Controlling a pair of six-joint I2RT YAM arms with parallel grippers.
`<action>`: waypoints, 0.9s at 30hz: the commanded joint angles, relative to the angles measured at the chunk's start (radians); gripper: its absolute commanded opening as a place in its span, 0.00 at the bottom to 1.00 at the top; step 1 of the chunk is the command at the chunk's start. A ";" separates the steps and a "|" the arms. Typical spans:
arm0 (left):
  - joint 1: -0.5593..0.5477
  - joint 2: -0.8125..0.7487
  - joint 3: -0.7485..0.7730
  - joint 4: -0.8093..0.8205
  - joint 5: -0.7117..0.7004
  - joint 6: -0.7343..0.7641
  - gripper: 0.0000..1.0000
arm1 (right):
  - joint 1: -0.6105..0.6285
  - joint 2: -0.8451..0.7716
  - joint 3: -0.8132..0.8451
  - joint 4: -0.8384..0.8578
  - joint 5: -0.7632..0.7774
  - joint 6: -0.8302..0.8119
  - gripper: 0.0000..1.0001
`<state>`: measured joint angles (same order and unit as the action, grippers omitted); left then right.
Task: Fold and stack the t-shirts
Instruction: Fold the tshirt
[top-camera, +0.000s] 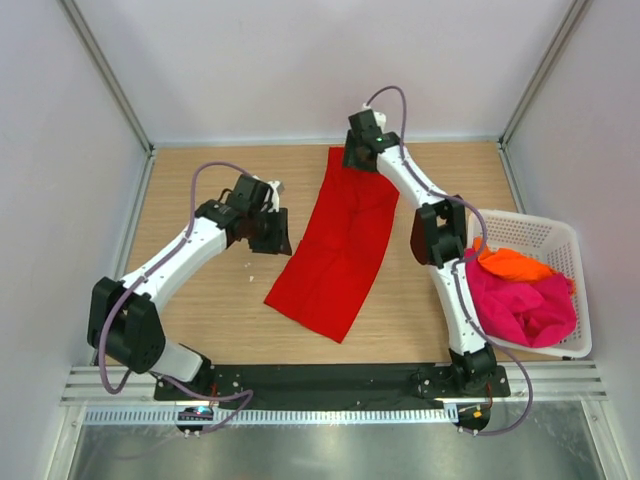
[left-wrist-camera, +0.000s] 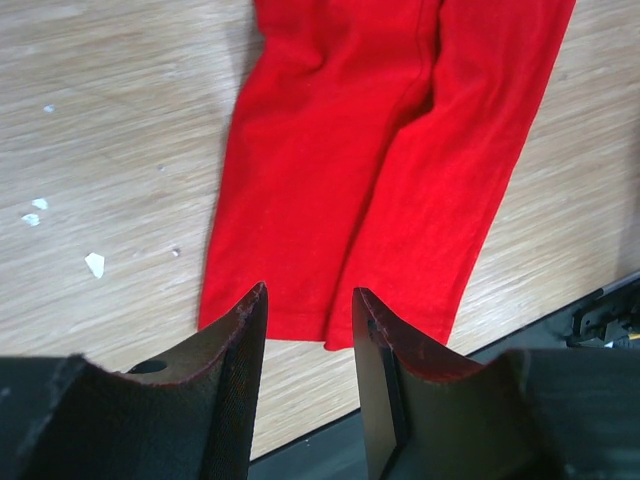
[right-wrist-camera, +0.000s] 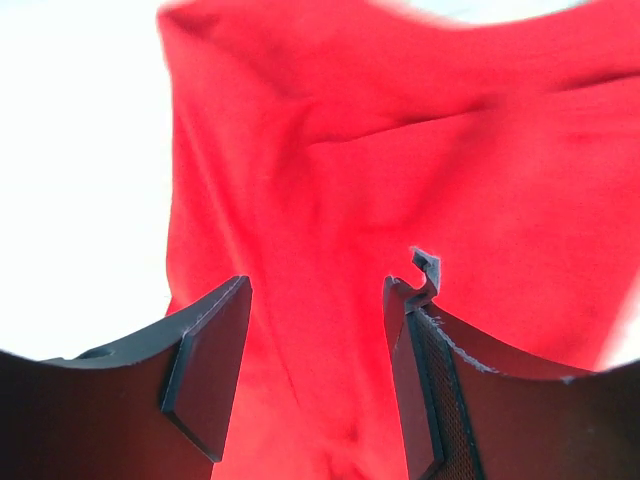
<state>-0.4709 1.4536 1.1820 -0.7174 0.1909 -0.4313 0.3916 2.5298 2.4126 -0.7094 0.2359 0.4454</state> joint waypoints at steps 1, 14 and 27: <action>0.008 0.051 0.054 0.039 0.080 0.034 0.41 | -0.086 -0.196 -0.076 -0.042 -0.015 0.067 0.62; 0.005 0.318 0.001 0.073 0.064 -0.072 0.37 | -0.019 -0.325 -0.262 -0.281 -0.064 -0.013 0.62; -0.127 0.340 -0.199 0.099 0.079 -0.239 0.35 | 0.155 -0.519 -0.672 -0.153 0.016 0.053 0.63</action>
<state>-0.5327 1.7718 1.0622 -0.6254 0.2371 -0.6052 0.5838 2.1048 1.7504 -0.9226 0.1982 0.4664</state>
